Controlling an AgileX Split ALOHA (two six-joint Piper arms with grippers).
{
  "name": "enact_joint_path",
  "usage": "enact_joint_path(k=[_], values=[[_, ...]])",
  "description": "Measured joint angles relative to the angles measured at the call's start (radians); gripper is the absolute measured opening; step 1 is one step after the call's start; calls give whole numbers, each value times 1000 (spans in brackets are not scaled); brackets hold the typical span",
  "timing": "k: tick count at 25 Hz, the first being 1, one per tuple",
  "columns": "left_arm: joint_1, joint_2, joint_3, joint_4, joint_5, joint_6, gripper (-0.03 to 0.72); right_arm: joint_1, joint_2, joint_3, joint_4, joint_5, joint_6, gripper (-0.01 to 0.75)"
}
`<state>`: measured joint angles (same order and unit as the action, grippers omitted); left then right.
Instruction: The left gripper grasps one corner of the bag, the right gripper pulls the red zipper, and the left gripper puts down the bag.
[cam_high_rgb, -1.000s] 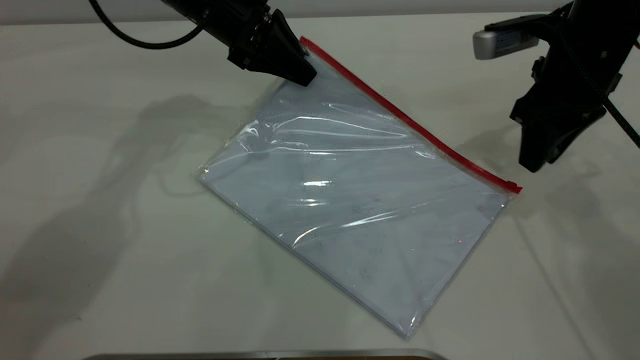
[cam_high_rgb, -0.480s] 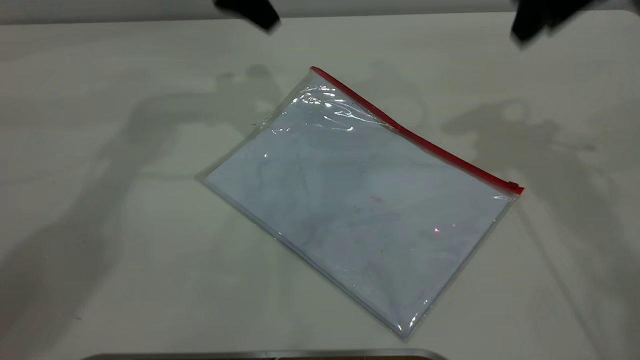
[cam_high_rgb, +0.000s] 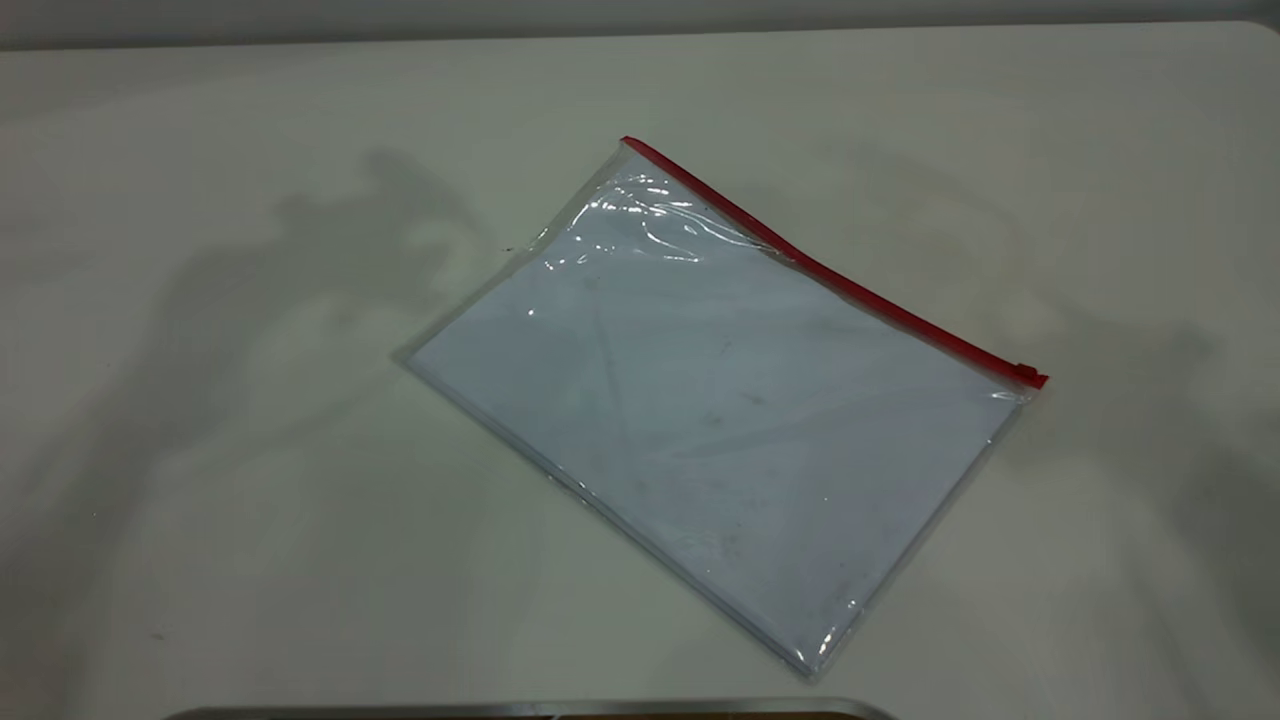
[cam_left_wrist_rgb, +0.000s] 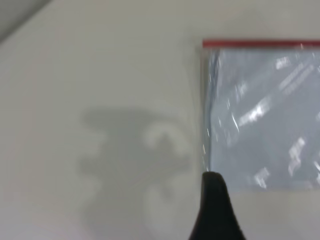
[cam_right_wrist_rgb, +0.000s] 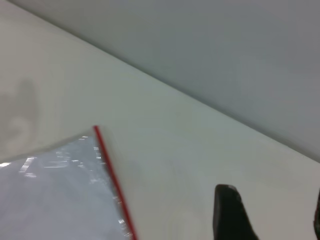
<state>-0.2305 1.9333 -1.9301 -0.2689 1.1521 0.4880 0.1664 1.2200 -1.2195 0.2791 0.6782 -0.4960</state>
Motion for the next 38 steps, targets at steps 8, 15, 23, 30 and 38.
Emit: enact_joint_path(k=[8,15,23,30,38], values=[[0,-188,43,147,16,-253,577,0,-311,20,7,311,81,437],[0,-413,323,186,16,-376,577,0,-644,233,14,397,99,437],[0,-727,762,188,16,-455,577,0,-997,559,15,487,110,437],[0,-942,1043,188,16,-465,577,0,-1177,693,-8,487,110,437],[0,-1159,1203,190,16,-456,577,0,-1195,734,-40,484,111,437]])
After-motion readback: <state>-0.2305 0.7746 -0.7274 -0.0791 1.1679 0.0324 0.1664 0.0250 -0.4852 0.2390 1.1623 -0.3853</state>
